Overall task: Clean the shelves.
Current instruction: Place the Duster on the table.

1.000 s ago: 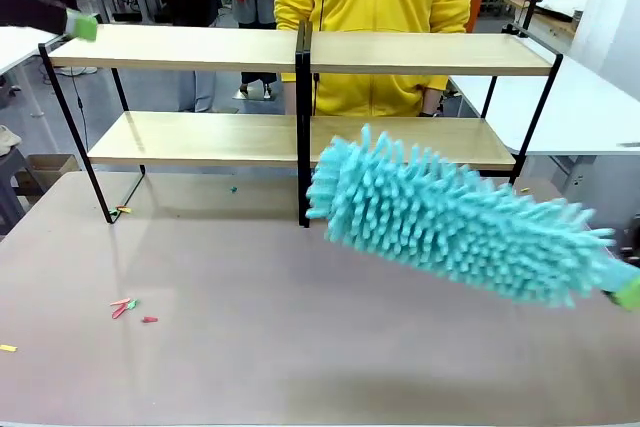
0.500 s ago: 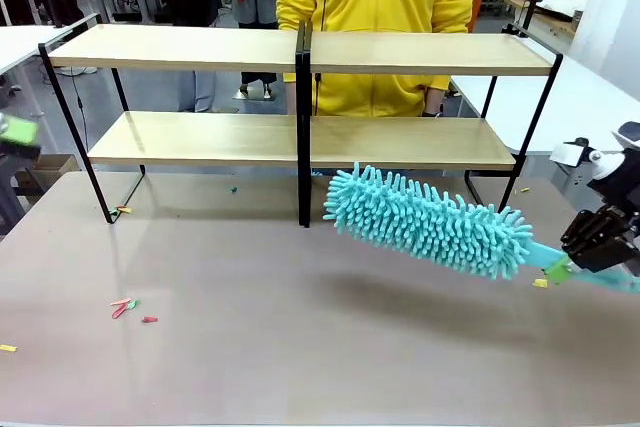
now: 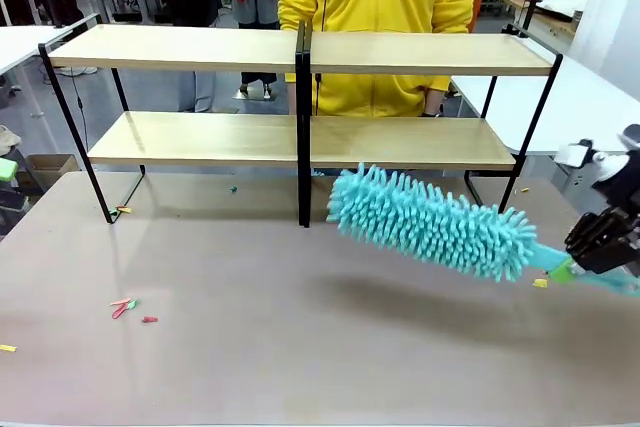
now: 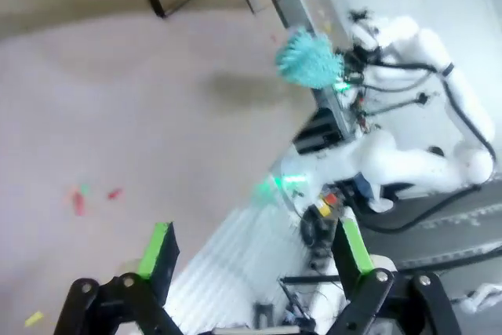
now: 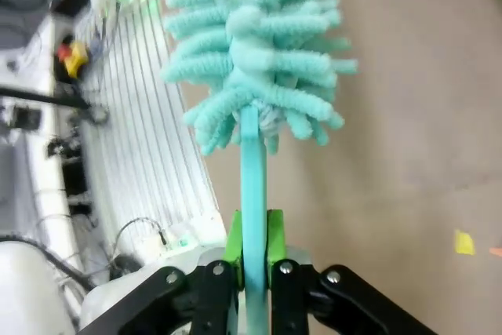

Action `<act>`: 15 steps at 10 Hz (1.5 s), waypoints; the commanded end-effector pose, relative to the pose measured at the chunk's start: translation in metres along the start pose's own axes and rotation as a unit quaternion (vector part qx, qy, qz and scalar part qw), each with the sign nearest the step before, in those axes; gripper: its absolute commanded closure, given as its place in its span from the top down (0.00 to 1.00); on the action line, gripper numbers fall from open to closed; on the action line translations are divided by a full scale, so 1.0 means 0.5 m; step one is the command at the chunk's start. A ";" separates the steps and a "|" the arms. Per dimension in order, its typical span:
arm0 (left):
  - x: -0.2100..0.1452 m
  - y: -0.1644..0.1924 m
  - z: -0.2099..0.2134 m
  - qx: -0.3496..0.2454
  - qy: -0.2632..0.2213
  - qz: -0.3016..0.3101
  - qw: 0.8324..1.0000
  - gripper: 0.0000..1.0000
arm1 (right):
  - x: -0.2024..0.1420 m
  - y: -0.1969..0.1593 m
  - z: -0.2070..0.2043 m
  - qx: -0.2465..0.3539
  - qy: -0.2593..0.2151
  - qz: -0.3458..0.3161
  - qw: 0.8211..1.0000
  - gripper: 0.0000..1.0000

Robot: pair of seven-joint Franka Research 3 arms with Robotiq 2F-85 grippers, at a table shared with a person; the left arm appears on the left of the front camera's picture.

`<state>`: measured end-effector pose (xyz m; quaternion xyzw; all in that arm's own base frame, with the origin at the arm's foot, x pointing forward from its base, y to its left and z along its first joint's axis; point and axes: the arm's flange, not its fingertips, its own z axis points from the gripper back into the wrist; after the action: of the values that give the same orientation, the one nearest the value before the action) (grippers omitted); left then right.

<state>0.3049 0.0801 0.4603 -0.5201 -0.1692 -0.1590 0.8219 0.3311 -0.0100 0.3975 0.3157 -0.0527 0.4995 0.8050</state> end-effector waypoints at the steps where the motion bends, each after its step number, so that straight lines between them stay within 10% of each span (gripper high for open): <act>1: 0.014 0.066 -0.074 -0.089 0.080 0.084 0.989 1.00 | 0.024 -0.075 -0.035 0.040 0.052 -0.019 0.998 0.12; 6: -0.022 0.162 -0.144 -0.070 0.142 0.209 0.965 1.00 | 0.013 -0.125 -0.050 -0.010 0.049 -0.080 0.996 0.12; 9: -0.048 0.158 -0.149 -0.119 0.115 0.184 0.969 1.00 | 0.013 -0.149 -0.064 -0.055 0.061 -0.135 0.987 0.12; 10: -0.048 0.158 -0.149 -0.119 0.115 0.184 0.969 1.00 | 0.014 -0.155 -0.061 -0.082 0.050 -0.144 0.985 0.72; 11: -0.048 0.158 -0.149 -0.119 0.115 0.184 0.969 1.00 | 0.010 -0.153 -0.045 -0.130 0.013 -0.155 0.979 0.72; 12: -0.048 0.158 -0.149 -0.119 0.115 0.184 0.969 1.00 | 0.007 -0.150 -0.019 -0.190 -0.058 -0.166 0.966 1.00; 13: -0.048 0.158 -0.149 -0.119 0.115 0.184 0.969 1.00 | 0.003 -0.147 0.005 -0.254 -0.150 -0.182 0.938 0.77; 14: -0.048 0.158 -0.149 -0.119 0.115 0.184 0.969 1.00 | -0.009 -0.139 0.025 -0.279 -0.244 -0.190 0.909 1.00; 15: -0.048 0.158 -0.149 -0.119 0.115 0.184 0.969 1.00 | -0.023 -0.127 0.037 -0.243 -0.309 -0.194 0.899 1.00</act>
<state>0.3291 0.0487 0.3552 -0.6026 0.0559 -0.0769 0.7923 0.3973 -0.0584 0.3934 0.2392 -0.2554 0.2048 0.9141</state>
